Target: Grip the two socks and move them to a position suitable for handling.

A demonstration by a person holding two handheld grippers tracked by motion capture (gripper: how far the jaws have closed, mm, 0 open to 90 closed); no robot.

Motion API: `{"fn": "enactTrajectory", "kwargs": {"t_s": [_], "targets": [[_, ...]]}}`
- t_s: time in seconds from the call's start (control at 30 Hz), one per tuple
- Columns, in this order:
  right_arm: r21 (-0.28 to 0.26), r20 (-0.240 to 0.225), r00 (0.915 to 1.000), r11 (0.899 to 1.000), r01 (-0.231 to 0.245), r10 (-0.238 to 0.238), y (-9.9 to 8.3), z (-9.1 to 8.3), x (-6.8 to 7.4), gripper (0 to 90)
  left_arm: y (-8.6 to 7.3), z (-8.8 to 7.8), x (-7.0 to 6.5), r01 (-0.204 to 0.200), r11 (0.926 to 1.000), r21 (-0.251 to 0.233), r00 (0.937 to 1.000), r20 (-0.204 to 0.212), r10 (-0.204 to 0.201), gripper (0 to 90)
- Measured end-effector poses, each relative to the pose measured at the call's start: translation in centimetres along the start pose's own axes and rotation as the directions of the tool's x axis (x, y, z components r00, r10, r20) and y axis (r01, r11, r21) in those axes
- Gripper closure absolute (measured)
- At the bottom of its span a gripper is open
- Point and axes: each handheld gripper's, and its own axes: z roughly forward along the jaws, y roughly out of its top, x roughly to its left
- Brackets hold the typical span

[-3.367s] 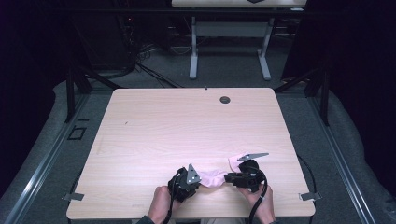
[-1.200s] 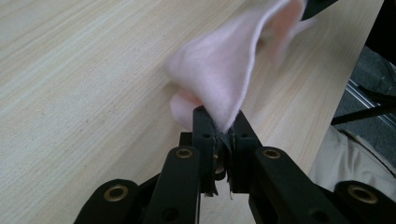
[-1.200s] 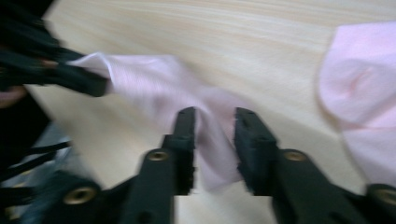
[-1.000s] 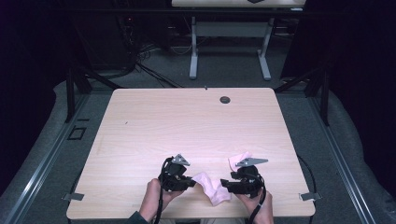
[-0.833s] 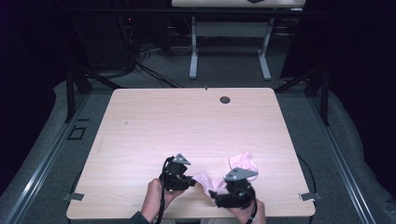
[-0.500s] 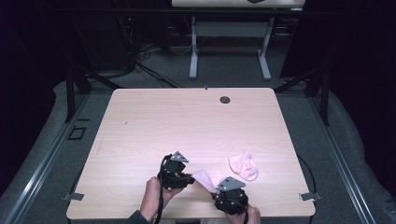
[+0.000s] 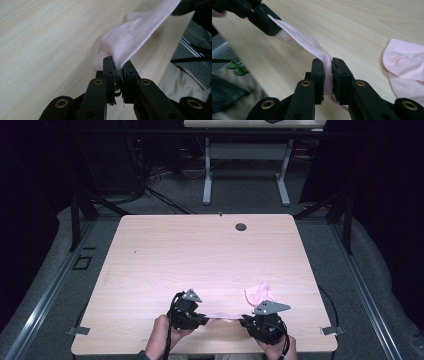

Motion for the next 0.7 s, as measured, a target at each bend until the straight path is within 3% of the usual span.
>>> {"fn": "enactTrajectory", "kwargs": {"t_s": [0.07,0.13,0.17,0.2,0.23,0.27,0.33,0.37,0.43,0.5,0.53,0.57,0.7], "targets": [[0.063,-0.050,0.9984,0.998,-0.023,0.027,0.8,-1.0,0.1,79.8,-0.3,-0.3,-0.3,-0.011,0.9999,0.007,0.9998,0.014,0.011,84.0],[0.042,-0.066,0.9971,0.998,-0.036,0.039,1.5,-1.7,-0.3,77.5,-0.4,-0.2,-0.1,-0.005,0.9999,0.013,0.9998,0.017,0.005,83.3],[0.069,-0.056,0.9971,0.997,-0.047,0.051,1.9,-1.3,-0.8,74.1,-0.3,0.0,0.2,0.009,0.9999,0.014,0.9999,0.011,-0.010,82.6],[0.090,-0.036,0.9976,0.994,-0.056,0.059,2.3,-0.7,-1.2,72.4,-0.2,0.3,0.7,0.021,0.9996,0.019,0.9997,0.015,-0.022,81.9],[0.110,-0.049,0.9967,0.992,-0.058,0.064,2.6,0.2,-1.8,70.0,0.0,0.5,1.1,0.032,0.9993,0.018,0.9995,0.008,-0.032,81.3],[0.147,-0.035,0.9967,0.987,-0.067,0.073,2.9,1.3,-2.4,66.8,0.2,0.9,1.6,0.039,0.9989,0.027,0.9990,-0.020,-0.039,78.9],[0.185,0.001,0.9972,0.980,-0.073,0.074,3.1,3.6,-3.5,60.3,0.4,1.3,2.4,0.059,0.9976,0.037,0.9982,-0.013,-0.059,76.0],[0.210,0.004,0.9964,0.974,-0.084,0.085,3.2,4.5,-4.0,59.1,0.5,1.5,2.8,0.065,0.9967,0.049,0.9973,-0.040,-0.063,72.3],[0.220,0.029,0.9970,0.973,-0.076,0.071,3.2,5.8,-4.6,52.8,0.5,1.7,3.5,0.075,0.9962,0.044,0.9959,-0.054,-0.073,68.8],[0.203,0.058,0.9959,0.976,-0.080,0.070,3.2,6.1,-4.9,51.3,0.4,1.7,4.1,0.098,0.9947,0.032,0.9921,-0.082,-0.095,63.6],[0.199,0.058,0.9963,0.977,-0.073,0.062,3.2,6.1,-5.1,47.8,0.3,1.7,4.5,0.113,0.9934,0.020,0.9907,-0.078,-0.111,62.8],[0.192,0.054,0.9952,0.977,-0.091,0.082,3.2,6.0,-5.3,46.6,0.2,1.7,4.7,0.133,0.9911,0.010,0.9876,-0.086,-0.131,60.3],[0.118,0.082,0.9924,0.988,-0.101,0.091,3.0,4.4,-5.8,47.3,0.3,1.3,5.1,0.149,0.9882,-0.032,0.9822,-0.110,-0.152,53.3]]}}
